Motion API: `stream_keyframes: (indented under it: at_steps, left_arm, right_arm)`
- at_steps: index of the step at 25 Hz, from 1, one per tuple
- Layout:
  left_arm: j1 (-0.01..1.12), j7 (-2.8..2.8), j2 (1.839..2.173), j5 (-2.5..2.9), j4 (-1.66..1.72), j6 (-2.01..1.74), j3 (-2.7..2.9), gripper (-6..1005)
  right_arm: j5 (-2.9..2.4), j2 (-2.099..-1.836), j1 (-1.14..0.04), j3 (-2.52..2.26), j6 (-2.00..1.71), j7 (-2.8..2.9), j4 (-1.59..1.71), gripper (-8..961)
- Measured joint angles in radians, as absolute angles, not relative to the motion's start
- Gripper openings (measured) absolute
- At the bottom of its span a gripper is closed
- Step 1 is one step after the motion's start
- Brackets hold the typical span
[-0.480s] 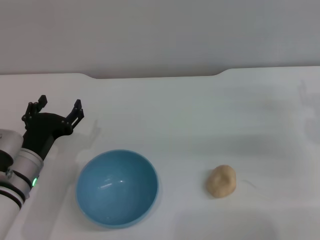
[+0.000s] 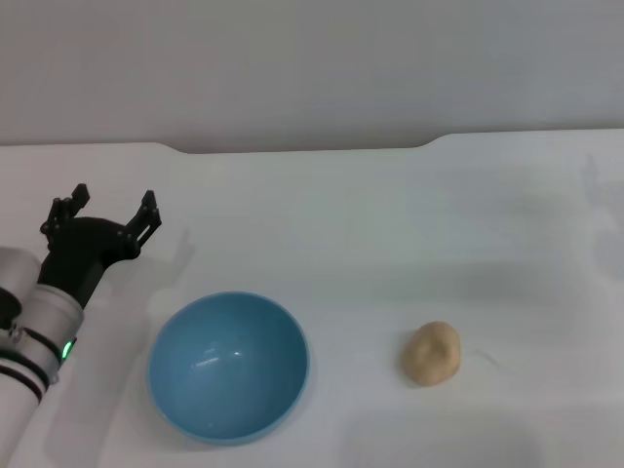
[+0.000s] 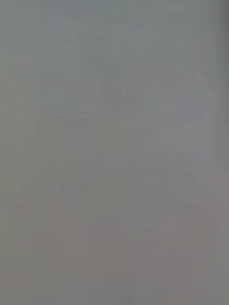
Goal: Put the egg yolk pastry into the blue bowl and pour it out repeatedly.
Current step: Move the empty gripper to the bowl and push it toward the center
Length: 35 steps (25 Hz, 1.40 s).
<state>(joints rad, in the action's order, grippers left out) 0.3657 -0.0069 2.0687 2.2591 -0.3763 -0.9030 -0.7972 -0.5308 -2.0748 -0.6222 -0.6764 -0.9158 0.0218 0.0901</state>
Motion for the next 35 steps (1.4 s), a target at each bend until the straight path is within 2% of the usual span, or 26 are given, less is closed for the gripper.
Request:
stream_keyframes:
  at_steps: [6,12,16,21,28,35]
  left_arm:
    - [0.404,-0.031,2.047,2.265,-0.452,-0.793,-0.83,878]
    - [0.466,-0.032,1.992,2.38,-0.632,-0.441,-0.983,878]
    - [0.463,-0.026,1.981,2.546,-0.814,-0.219,-1.129,877]
    - [0.424,0.012,1.986,2.7,-1.099,0.144,-1.299,877]
    - [0.399,0.211,2.052,2.701,-1.413,0.616,-1.498,878]
    - [0.403,0.223,2.054,2.705,-1.64,0.966,-1.542,878]
  right_arm:
    - [-0.531,-2.074,-0.611,-0.677,-0.915,0.022,0.089,507]
    - [-0.531,-2.074,-0.606,-0.677,-0.912,0.022,0.08,507]
    - [-0.531,-2.075,-0.598,-0.677,-0.911,0.022,0.072,507]
    - [-0.531,-2.077,-0.591,-0.677,-0.911,0.022,0.063,507]
    - [-0.531,-2.076,-0.579,-0.676,-0.911,0.022,0.067,507]
    - [-0.531,-2.072,-0.565,-0.676,-0.915,0.015,0.089,507]
